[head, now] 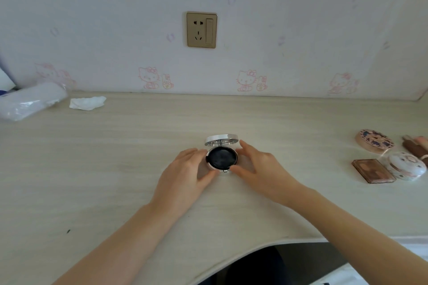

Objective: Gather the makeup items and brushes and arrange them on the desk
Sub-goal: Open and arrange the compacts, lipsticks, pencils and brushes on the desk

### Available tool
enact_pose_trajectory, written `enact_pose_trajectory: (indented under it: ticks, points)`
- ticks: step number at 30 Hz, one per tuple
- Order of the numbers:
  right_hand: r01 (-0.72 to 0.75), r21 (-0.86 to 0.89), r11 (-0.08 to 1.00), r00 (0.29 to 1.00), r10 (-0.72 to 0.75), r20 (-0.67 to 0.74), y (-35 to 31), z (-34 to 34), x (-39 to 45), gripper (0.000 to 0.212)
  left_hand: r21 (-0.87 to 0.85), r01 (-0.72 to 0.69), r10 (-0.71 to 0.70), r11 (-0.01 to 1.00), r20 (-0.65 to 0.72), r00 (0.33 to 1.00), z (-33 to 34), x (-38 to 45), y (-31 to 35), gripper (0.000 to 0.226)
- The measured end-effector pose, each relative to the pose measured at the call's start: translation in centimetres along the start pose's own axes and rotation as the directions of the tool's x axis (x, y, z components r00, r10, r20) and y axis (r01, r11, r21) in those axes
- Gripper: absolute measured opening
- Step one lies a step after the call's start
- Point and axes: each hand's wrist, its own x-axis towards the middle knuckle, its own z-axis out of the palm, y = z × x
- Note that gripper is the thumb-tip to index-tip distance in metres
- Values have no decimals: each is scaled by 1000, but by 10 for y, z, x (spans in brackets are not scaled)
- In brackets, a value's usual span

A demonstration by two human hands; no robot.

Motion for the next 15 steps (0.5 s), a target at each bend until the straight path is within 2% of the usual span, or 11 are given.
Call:
enact_pose_trajectory:
  ticks: [4, 8, 15]
  points:
    - [32, -64, 997, 998, -36, -58, -1, 13, -1, 50, 32, -17, 15, 999, 60, 998, 5, 1, -2, 55]
    - [24, -61, 998, 994, -31, -103, 2, 20, 4, 57, 40, -40, 37, 998, 63, 997, 6, 7, -3, 56]
    - [2, -43, 999, 995, -6, -98, 8, 27, 38, 63, 22, -17, 14, 1000, 124, 992, 6, 36, -17, 54]
